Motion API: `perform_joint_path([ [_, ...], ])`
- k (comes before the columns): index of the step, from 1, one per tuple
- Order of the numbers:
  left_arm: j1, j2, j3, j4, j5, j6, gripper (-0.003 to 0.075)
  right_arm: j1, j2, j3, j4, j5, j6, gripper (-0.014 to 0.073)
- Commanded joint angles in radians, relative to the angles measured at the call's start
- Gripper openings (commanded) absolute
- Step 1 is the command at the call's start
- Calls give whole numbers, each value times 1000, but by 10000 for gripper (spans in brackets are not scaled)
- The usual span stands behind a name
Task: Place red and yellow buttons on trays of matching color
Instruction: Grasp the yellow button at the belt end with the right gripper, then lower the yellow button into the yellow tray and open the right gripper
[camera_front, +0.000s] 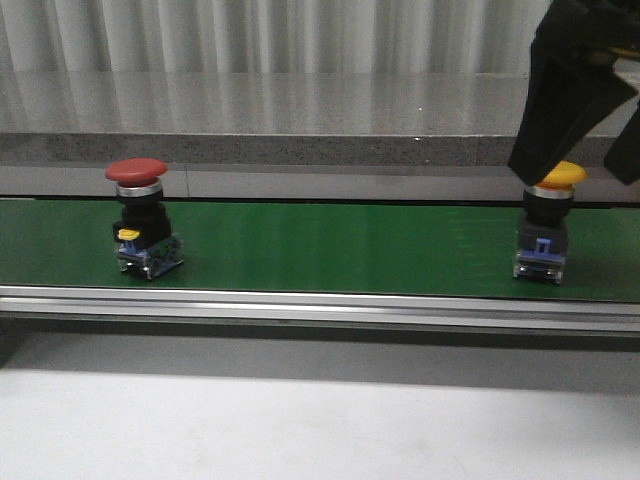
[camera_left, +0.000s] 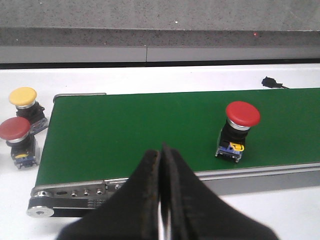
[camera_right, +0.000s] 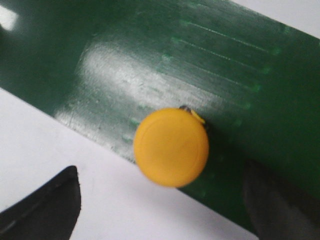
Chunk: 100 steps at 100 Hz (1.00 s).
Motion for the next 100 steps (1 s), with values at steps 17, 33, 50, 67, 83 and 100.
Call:
perform_joint_path([
  [17, -9, 3, -27, -17, -65, 1, -20, -53, 80, -37, -17, -95, -2, 365],
  [33, -9, 3, -27, -17, -65, 1, -20, -58, 79, -37, -18, -110, -2, 136],
  [50, -9, 3, -27, -17, -65, 1, -20, -66, 33, -37, -38, -123, 3, 133],
  [67, -9, 3, -27, -17, -65, 1, -20, -167, -48, -37, -118, -136, 119, 133],
  [83, -9, 3, -27, -17, -65, 1, -20, -341, -107, -37, -258, -145, 280, 133],
  [100, -9, 3, -27, -17, -65, 1, -20, -551, -105, -37, -331, -164, 407, 133],
])
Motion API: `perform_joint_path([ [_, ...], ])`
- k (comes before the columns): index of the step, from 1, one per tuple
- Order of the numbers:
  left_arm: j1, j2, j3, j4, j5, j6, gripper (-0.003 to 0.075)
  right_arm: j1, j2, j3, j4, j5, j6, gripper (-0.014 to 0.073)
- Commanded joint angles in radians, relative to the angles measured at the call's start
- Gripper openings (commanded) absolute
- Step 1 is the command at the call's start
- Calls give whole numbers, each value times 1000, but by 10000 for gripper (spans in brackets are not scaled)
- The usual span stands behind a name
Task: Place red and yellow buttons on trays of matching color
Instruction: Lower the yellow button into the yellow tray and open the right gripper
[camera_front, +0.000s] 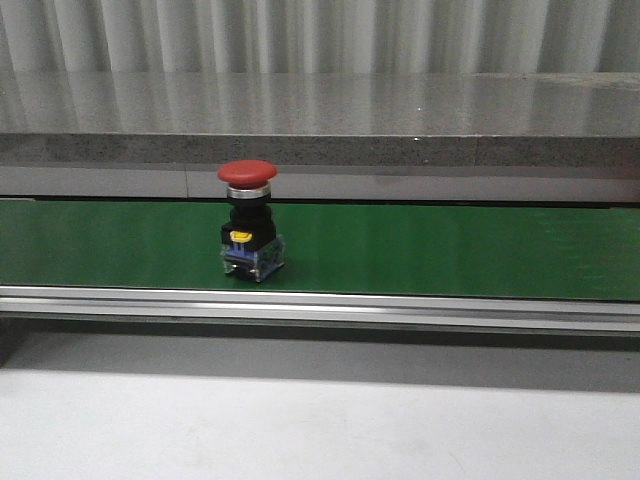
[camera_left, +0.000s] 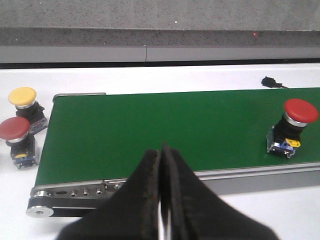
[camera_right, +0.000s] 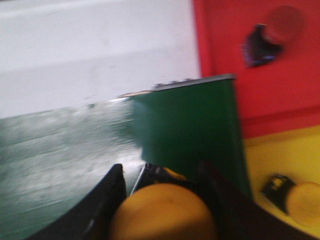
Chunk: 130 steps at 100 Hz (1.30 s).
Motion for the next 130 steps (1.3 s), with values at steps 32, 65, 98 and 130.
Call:
perform_joint_path([
  [32, -9, 3, -27, -17, -65, 1, -20, -316, -15, -31, -40, -154, 118, 133],
  [65, -9, 3, -27, -17, -65, 1, -20, -326, 122, -30, -39, -165, 121, 133],
  [98, -9, 3, -27, -17, -65, 1, -20, -326, 263, -30, -38, -215, 147, 133],
  [130, -9, 3, -27, -17, -65, 1, -20, -326, 334, -30, -24, -251, 155, 134],
])
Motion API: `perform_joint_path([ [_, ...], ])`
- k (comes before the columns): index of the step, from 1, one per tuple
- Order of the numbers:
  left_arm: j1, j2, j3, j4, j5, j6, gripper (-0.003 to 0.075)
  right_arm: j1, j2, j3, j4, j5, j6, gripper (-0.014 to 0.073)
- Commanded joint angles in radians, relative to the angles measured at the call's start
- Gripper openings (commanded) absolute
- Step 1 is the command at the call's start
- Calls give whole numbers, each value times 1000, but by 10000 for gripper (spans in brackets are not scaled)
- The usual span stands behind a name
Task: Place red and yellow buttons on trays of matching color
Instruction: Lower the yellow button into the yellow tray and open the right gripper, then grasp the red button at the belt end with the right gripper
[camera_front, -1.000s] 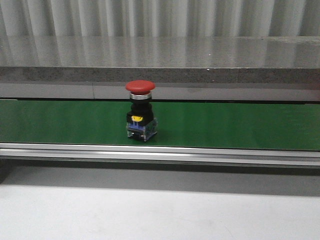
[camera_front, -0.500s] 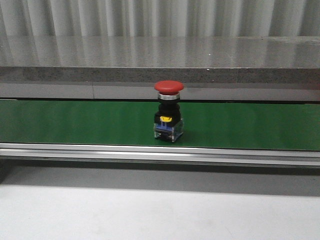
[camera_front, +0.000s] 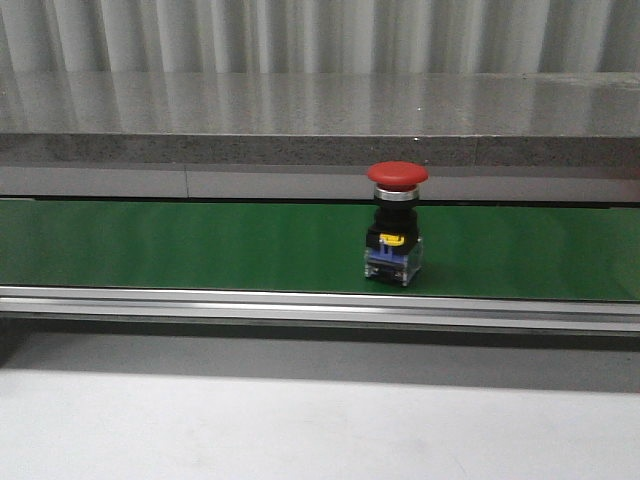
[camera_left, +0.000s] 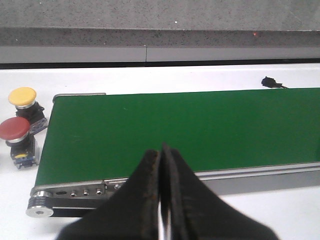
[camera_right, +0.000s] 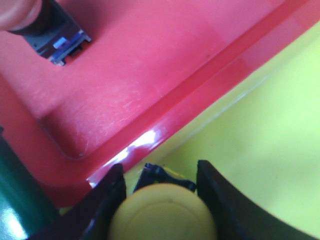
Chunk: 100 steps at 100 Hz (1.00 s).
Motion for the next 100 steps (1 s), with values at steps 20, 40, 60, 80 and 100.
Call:
perform_joint_path([
  [20, -9, 3, -27, -17, -65, 1, -20, -7, -30, -30, 10, -52, 2, 356],
  [40, -9, 3, -27, -17, -65, 1, -20, -7, -35, -30, 11, -48, 2, 601],
  [60, -9, 3, -27, -17, -65, 1, -20, -6, -95, -30, 10, -42, 2, 596],
  [80, -9, 3, -27, -17, -65, 1, -20, 24, -214, -30, 10, 40, -10, 596],
  [100, -9, 3, -27, -17, -65, 1, -20, 100, -332, -29, 10, 174, -42, 596],
])
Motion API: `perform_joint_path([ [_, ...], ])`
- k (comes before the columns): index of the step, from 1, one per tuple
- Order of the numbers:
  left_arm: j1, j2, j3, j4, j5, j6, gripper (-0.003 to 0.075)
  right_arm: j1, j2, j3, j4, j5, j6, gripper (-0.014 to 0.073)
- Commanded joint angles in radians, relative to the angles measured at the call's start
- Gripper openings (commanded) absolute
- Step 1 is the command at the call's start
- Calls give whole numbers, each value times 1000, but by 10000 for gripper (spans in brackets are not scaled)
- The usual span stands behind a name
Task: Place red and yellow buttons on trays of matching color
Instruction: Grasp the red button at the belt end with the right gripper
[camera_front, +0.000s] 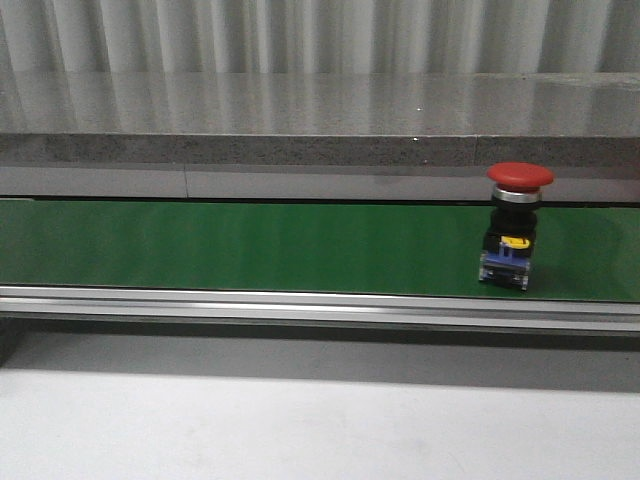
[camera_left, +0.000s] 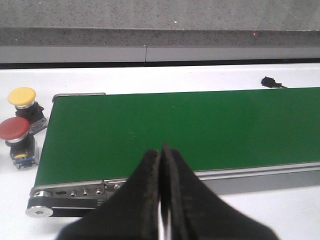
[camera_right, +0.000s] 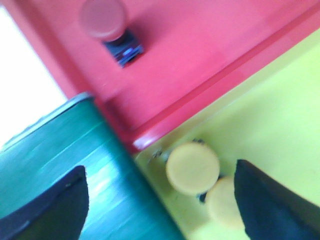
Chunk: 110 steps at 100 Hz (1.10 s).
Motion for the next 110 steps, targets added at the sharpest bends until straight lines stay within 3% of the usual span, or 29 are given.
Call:
perform_joint_path([
  [1, -9, 3, -27, -17, -65, 1, -20, 35, -87, -28, -2, 33, -33, 596],
  [47, -9, 3, -27, -17, -65, 1, -20, 301, -218, -28, 5, 355, -109, 594],
  [67, -9, 3, -27, -17, -65, 1, -20, 403, -218, -28, 134, 429, -245, 594],
  [88, -9, 3, -27, -17, -65, 1, -20, 459, -205, -28, 263, 432, -397, 594],
  [110, -9, 3, -27, -17, -65, 1, -20, 482, -137, -28, 291, 363, -461, 594],
])
